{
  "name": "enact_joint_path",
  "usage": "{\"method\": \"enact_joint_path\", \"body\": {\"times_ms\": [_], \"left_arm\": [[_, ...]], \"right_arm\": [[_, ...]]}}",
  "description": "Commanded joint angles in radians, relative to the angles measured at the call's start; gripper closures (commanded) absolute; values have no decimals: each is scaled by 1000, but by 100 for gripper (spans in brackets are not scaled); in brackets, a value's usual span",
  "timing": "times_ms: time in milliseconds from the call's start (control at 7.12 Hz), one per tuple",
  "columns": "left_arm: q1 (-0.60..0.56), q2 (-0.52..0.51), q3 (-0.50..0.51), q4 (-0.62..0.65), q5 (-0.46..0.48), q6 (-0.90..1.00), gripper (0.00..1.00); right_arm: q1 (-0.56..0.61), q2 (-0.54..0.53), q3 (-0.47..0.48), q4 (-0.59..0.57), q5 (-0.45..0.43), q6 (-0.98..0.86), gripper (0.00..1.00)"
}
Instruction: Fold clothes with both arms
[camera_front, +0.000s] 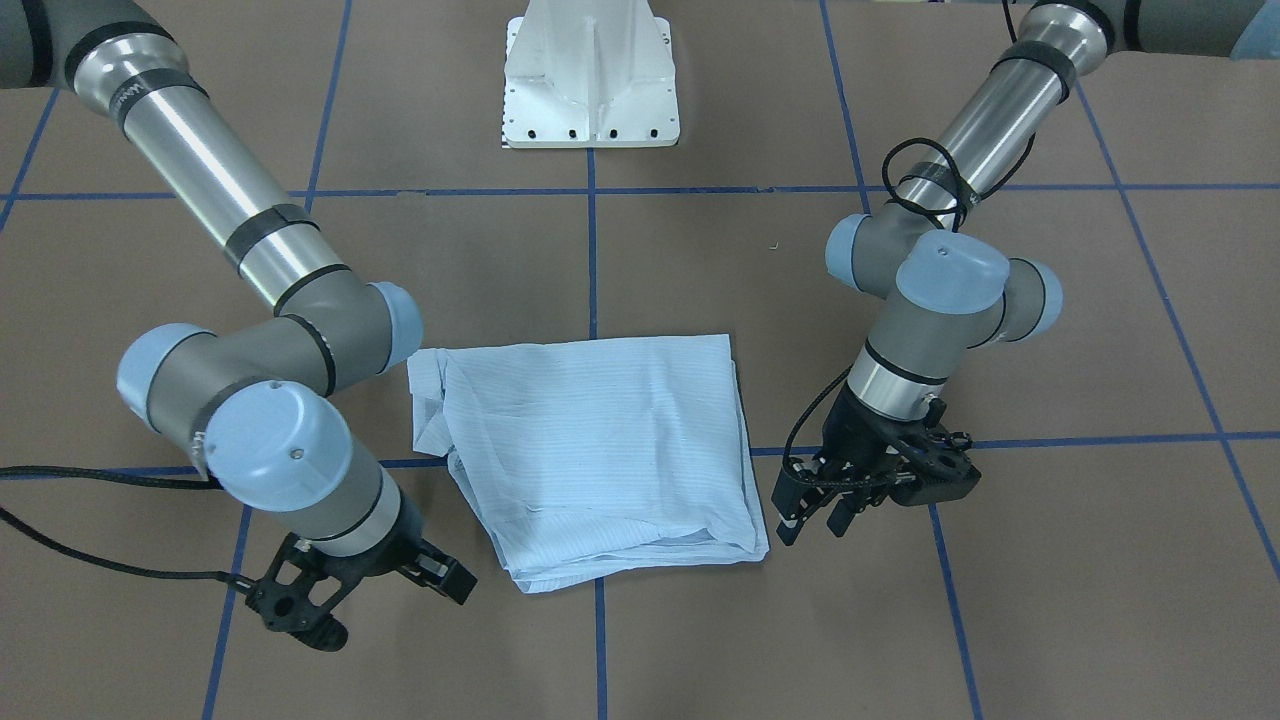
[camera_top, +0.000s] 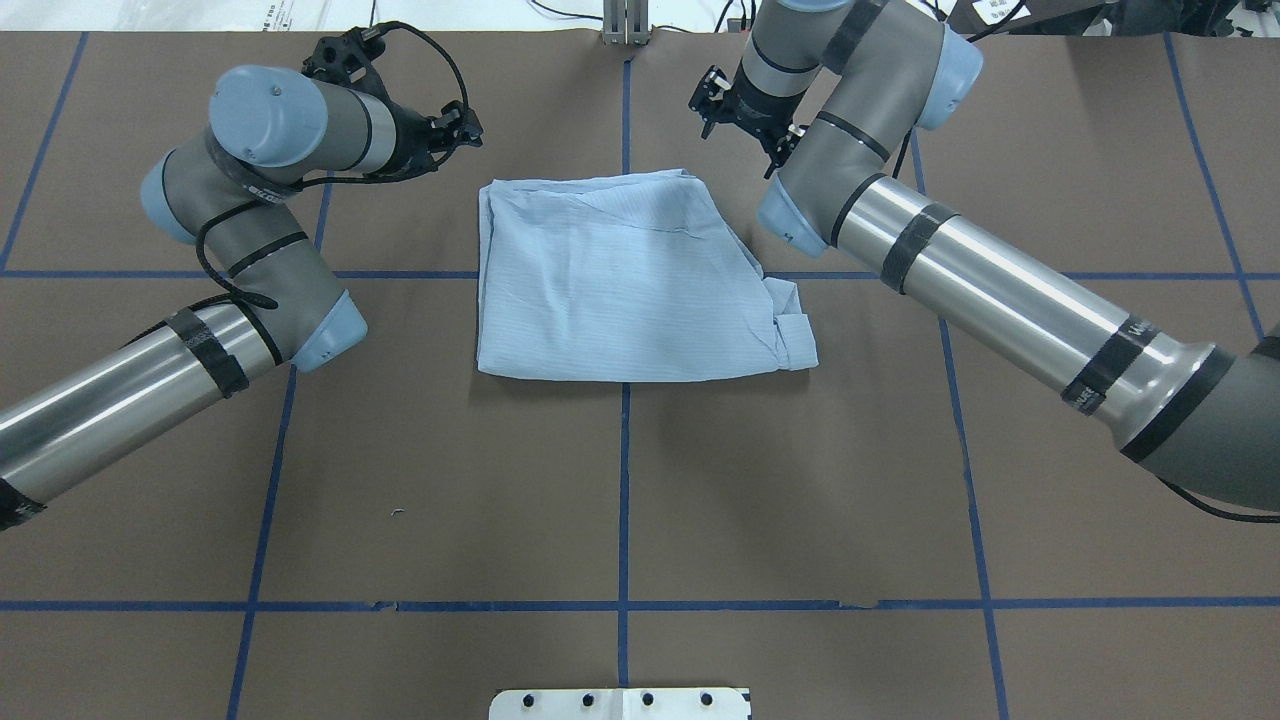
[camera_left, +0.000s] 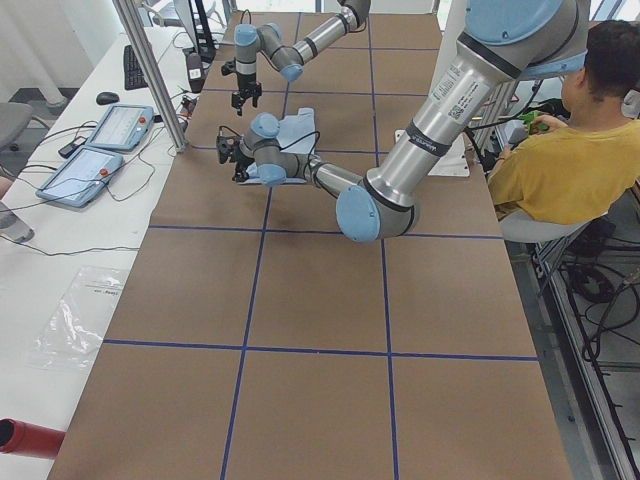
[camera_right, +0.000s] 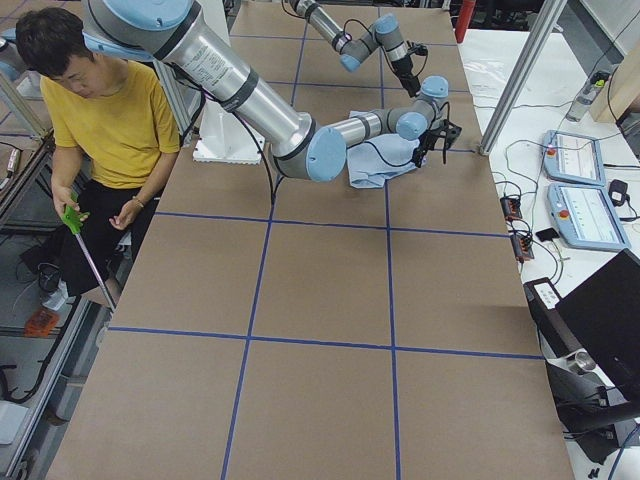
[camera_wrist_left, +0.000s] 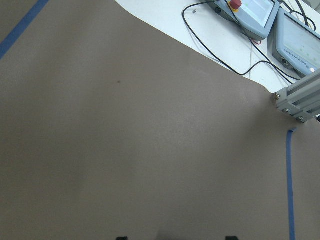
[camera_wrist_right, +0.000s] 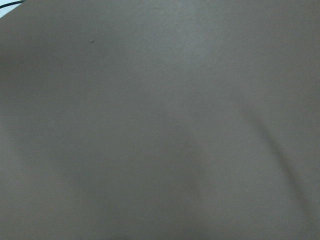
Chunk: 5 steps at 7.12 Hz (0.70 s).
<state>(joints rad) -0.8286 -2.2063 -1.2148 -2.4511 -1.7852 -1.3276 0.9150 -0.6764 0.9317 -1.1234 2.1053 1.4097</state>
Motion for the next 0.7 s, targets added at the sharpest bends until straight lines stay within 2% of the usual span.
{"method": "enact_joint_path", "body": {"times_ms": [0,141,281,422,562], "left_arm": [[-73,132,-110,9,-124,269,28],[-125,213,-176,11,-173,432,28],[-227,277,-202,11,-292,603,28],[-354,357,-209,11,-406,736,27],[-433,428,-209,11,-462,865,27]], "right_arm": [[89,-243,190,-7,76,-214,0],[144,-346,269,-4,140,-256,0],[210,-424,336,-4,171,-378,0],[253,-530,395,-3,191,-516,0],[310,-601,418,-6,208,-660,0]]}}
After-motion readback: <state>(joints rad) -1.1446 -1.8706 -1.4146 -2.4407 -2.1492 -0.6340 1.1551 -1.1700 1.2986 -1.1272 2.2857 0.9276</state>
